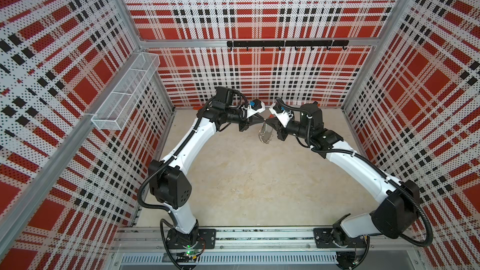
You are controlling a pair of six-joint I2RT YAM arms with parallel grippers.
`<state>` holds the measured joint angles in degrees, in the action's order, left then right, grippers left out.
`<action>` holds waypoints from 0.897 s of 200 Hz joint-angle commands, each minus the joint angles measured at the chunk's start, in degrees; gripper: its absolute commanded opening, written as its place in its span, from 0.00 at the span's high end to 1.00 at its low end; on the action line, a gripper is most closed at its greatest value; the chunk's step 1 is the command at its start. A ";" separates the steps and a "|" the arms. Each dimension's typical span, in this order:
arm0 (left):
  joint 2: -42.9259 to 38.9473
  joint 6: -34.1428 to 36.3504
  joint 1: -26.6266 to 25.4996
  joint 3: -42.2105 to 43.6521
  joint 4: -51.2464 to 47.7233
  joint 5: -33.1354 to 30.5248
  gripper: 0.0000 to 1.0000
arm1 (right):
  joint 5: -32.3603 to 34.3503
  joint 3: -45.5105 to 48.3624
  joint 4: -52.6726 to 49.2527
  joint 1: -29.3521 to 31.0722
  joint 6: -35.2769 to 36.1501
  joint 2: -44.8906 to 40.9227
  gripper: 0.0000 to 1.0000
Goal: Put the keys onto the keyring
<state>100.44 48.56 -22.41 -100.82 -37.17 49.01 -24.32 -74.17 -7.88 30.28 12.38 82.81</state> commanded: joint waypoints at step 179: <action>-10.82 -21.17 0.18 17.92 30.12 5.87 1.00 | -9.30 -1.03 3.02 -6.66 -23.54 -4.05 0.64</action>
<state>93.10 36.21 -22.52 -84.86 -20.97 51.42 -25.56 -74.96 -8.14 27.64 -1.23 80.82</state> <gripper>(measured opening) 0.040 0.354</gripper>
